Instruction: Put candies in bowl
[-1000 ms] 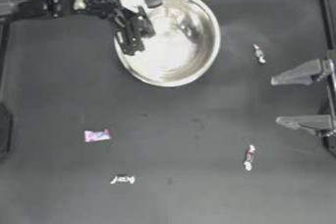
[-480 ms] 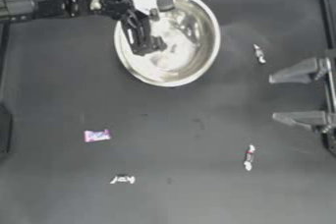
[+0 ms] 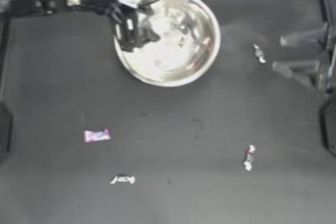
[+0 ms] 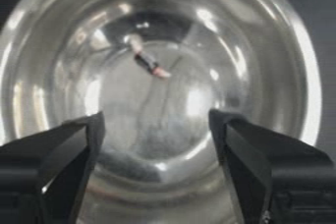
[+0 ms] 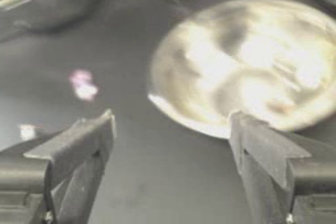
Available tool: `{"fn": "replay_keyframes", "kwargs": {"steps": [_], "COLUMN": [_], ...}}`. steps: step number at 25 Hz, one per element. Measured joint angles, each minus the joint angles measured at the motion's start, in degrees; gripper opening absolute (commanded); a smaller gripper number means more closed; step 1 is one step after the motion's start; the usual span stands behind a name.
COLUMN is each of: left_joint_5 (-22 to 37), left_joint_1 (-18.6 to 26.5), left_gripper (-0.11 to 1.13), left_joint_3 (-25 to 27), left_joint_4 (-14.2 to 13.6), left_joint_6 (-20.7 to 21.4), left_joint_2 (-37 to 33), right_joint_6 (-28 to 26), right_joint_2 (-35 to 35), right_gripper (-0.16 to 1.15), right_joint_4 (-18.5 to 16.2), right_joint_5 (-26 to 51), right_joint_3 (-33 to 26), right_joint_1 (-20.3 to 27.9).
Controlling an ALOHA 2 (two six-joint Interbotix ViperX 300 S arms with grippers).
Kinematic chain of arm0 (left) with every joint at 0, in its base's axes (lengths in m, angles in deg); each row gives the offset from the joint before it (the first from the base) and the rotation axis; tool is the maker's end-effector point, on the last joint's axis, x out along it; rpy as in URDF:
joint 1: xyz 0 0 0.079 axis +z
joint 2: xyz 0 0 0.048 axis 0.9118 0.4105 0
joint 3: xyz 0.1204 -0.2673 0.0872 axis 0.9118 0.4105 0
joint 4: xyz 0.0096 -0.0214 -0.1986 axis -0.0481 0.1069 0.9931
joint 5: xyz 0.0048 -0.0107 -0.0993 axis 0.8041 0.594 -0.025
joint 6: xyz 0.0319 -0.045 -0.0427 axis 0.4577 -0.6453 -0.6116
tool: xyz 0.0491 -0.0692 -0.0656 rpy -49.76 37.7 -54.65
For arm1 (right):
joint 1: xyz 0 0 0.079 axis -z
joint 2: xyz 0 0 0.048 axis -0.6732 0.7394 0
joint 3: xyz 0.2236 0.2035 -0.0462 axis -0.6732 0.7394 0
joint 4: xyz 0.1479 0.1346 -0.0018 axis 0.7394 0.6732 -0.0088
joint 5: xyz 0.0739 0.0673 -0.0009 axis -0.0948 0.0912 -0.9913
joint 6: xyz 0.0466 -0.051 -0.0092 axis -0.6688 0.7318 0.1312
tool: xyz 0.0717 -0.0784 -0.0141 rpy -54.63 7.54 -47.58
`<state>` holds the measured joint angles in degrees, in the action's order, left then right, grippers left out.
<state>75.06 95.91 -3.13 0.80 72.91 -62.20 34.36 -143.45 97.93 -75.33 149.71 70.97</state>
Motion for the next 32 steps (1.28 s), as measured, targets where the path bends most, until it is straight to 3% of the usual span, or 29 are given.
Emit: {"fn": "replay_keyframes", "kwargs": {"steps": [7,18,23,28,32], "left_joint_5": [-4.4,-9.2,-11.3,-11.6,-11.8], "left_joint_1": [-1.6,-6.2,-6.9,-7.4,-7.9], "left_gripper": [0.95,0.95,0.95,0.95,0.95], "left_joint_3": [5.9,14.5,18.3,19.7,20.0], "left_joint_4": [0.0,0.2,0.3,0.3,0.3], "left_joint_6": [-0.4,-4.2,-6.3,-6.6,-7.2], "left_joint_2": [-8.8,-20.3,-23.7,-24.9,-24.9], "right_joint_6": [-0.6,-2.5,-9.3,-18.0,-23.0], "right_joint_2": [3.0,21.9,28.1,31.4,33.8], "right_gripper": [0.98,0.96,0.94,0.93,0.93], "right_joint_4": [0.8,0.2,-7.3,-17.3,-22.9], "right_joint_5": [9.3,14.9,18.6,22.3,24.4], "right_joint_3": [-3.0,-11.0,-14.2,-15.6,-16.7], "right_joint_1": [9.8,13.7,14.1,12.9,11.5]}}
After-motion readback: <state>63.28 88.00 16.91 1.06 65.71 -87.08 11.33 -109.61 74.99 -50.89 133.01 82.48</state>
